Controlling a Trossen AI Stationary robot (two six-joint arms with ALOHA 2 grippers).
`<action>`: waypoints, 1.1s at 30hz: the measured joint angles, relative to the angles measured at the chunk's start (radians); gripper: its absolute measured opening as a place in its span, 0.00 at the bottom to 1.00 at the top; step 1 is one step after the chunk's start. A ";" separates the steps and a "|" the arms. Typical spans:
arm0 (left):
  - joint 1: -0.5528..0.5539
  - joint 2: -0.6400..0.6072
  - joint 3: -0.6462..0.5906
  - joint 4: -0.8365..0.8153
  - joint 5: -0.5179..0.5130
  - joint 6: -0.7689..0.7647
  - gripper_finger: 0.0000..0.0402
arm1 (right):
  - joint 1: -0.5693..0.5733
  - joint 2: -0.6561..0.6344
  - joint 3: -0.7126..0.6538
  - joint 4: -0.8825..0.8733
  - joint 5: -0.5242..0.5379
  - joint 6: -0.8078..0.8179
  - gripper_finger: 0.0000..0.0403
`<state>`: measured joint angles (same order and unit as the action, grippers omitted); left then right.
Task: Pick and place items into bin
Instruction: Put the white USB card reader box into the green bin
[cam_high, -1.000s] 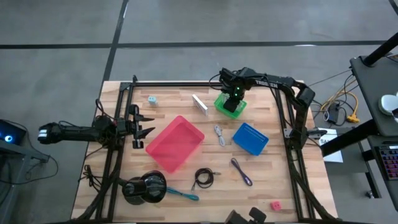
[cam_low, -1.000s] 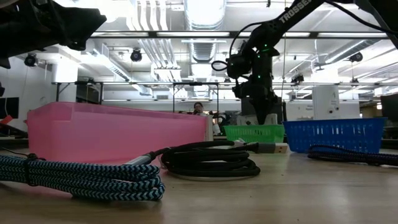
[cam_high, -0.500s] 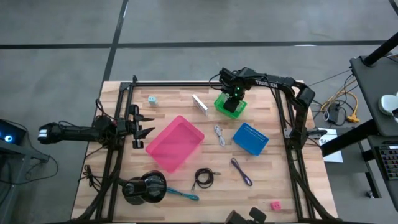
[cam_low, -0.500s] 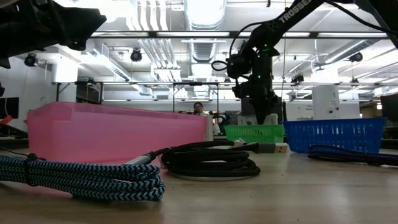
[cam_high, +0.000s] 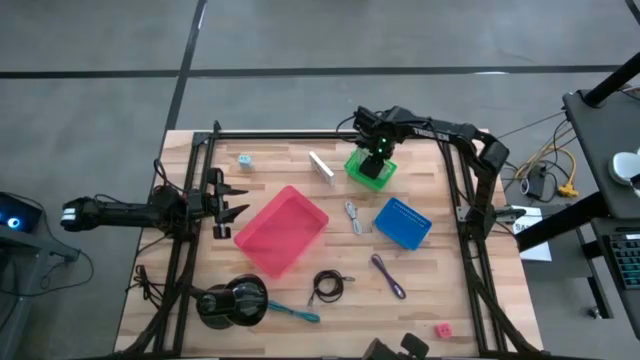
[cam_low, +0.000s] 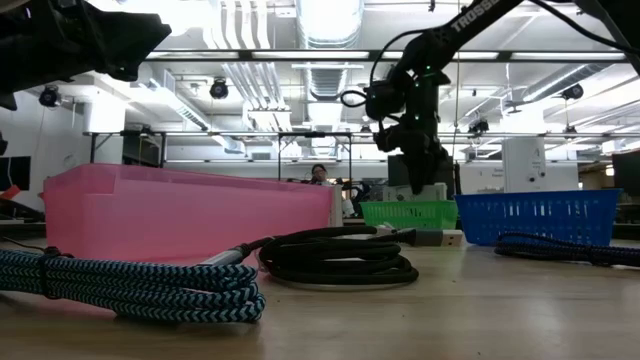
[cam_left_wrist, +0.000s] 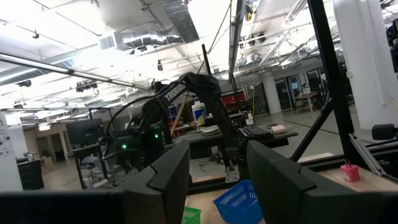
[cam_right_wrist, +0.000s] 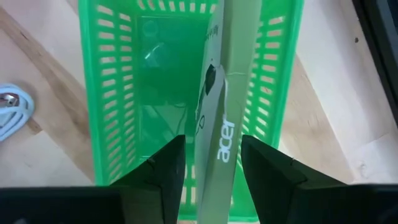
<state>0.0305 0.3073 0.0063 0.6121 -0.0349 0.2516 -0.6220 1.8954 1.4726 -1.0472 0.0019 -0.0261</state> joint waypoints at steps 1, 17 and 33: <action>0.000 0.000 0.000 0.000 0.000 0.000 0.36 | 0.000 0.000 0.003 -0.001 0.000 0.000 0.35; 0.000 0.000 0.000 0.000 0.000 0.000 0.36 | 0.000 -0.003 0.065 -0.060 -0.002 0.052 0.36; 0.000 0.000 0.000 0.000 0.000 0.000 0.36 | 0.026 -0.004 0.134 -0.103 -0.004 0.129 0.33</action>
<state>0.0303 0.3073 0.0063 0.6119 -0.0349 0.2517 -0.5960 1.8915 1.6066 -1.1501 -0.0019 0.1029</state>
